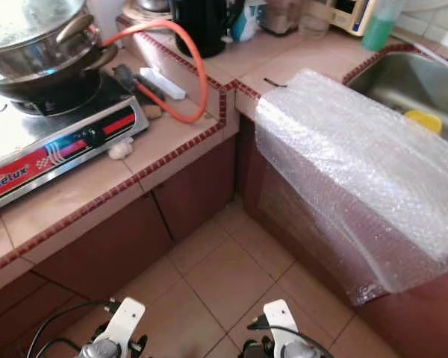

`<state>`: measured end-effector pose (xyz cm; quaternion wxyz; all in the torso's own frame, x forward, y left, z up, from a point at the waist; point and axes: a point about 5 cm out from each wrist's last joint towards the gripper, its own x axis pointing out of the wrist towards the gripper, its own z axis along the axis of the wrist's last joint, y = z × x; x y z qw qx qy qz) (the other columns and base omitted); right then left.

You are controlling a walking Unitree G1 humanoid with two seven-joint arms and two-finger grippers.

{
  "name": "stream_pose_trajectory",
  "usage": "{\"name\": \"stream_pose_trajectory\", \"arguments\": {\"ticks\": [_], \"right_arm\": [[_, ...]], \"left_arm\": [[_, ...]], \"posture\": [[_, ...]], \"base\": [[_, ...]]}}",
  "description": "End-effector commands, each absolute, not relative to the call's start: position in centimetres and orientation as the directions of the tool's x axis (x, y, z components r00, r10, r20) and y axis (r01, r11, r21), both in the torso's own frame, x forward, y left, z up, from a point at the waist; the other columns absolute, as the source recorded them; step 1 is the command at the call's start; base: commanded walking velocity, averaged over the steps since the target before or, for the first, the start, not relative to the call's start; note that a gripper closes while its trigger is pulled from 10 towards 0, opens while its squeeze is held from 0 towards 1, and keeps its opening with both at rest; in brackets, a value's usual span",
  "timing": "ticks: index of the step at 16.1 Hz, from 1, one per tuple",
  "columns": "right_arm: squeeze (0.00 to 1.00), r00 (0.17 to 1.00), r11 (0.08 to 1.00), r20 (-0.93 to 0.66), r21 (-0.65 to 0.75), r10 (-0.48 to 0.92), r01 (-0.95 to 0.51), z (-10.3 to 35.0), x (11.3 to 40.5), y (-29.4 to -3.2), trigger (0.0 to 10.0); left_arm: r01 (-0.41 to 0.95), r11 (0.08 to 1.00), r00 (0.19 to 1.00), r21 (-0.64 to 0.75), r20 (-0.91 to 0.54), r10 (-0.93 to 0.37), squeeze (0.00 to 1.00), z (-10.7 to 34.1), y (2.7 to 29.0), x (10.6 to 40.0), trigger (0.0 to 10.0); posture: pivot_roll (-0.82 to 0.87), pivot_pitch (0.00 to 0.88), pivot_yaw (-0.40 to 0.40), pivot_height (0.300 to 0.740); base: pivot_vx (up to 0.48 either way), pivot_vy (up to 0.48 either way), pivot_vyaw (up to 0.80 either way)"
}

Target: Kitchen organization

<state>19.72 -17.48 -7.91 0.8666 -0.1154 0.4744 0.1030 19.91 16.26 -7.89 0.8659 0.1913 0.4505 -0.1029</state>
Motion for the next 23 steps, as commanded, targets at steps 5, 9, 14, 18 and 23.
{"name": "stream_pose_trajectory", "arguments": {"ticks": [5,9,14,18,23], "right_arm": [[0.00,0.499,0.947,-0.863,-0.091,0.080,-0.309,-8.35,18.91,-17.28,10.0],[0.00,0.491,0.946,-0.867,-0.089,0.079,-0.310,-8.50,18.61,-17.22,10.0],[0.00,0.488,0.946,-0.870,-0.090,0.078,-0.312,-8.58,18.47,-17.17,10.0],[0.00,0.487,0.947,-0.870,-0.087,0.078,-0.308,-8.61,18.42,-17.08,10.0],[0.00,0.484,0.951,-0.872,-0.083,0.075,-0.297,-8.70,18.22,-17.14,10.0]], "left_arm": [[0.360,0.904,0.531,0.229,-0.847,0.003,0.00,-8.55,16.64,18.62,10.0],[0.365,0.902,0.530,0.232,-0.848,0.004,0.00,-8.56,16.65,18.60,10.0],[0.370,0.902,0.519,0.224,-0.855,-0.001,0.00,-8.60,16.68,18.54,10.0],[0.378,0.897,0.519,0.228,-0.855,-0.001,0.00,-8.57,16.79,18.56,10.0],[0.395,0.888,0.516,0.234,-0.856,-0.004,0.00,-8.55,16.92,18.58,10.0]], "posture": [[-0.12,0.174,0.061,0.740],[-0.12,0.178,0.063,0.740],[-0.12,0.179,0.063,0.740],[-0.12,0.181,0.069,0.740],[-0.13,0.181,0.074,0.740]], "base": [[0.000,0.000,0.00],[0.000,0.000,0.00],[0.000,0.000,0.00],[0.000,0.000,0.00],[0.000,0.000,0.00]]}}
